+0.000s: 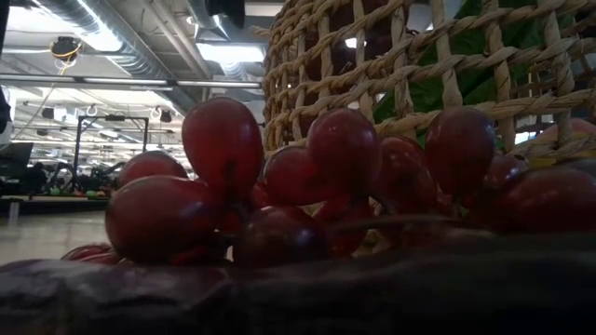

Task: Build produce basket
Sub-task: Put the red grapes into the brown basket

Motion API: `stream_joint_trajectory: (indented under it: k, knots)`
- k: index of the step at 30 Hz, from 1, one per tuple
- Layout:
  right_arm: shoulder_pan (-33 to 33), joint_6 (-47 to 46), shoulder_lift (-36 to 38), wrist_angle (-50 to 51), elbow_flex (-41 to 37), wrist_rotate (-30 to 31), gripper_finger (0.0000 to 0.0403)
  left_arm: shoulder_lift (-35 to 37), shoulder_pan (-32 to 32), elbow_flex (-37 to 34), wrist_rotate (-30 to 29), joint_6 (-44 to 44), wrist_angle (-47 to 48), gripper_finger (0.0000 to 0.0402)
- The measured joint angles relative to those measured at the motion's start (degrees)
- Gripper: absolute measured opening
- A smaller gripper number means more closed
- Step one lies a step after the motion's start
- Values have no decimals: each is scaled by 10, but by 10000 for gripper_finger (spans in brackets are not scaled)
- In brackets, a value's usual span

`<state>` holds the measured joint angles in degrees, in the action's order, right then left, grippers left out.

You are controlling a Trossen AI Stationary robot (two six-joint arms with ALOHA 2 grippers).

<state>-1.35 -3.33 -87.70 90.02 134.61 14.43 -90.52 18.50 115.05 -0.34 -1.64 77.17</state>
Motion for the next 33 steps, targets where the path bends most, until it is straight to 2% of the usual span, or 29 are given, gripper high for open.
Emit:
stream_joint_trajectory:
  k: [3, 6, 11, 15, 19, 22, 28, 33]
  knots:
    - [24, -9, -2, 0, -6, -7, 147, -1, 23, -12, 16, -28, 9, 106]
    - [47, -12, -2, -1, -16, -62, 147, -1, 55, -32, 79, -54, 7, 105]
    - [69, -24, -1, 0, -56, -95, 147, -1, 100, -76, 155, -80, -3, 104]
    - [68, -6, 3, 0, -93, -182, 147, -1, 100, -111, 199, -100, 4, 104]
    - [55, 10, 3, 0, -127, -256, 147, 13, 75, -142, 257, -110, 9, 104]
    - [41, 36, 3, 0, -151, -258, 147, 26, 47, -162, 247, -103, 6, 104]
    - [26, 85, 3, 0, -186, -252, 147, 41, -26, -168, 230, 4, -6, 104]
    - [13, 113, 3, 0, -191, -266, 147, 42, -140, -167, 194, 60, -35, 104]
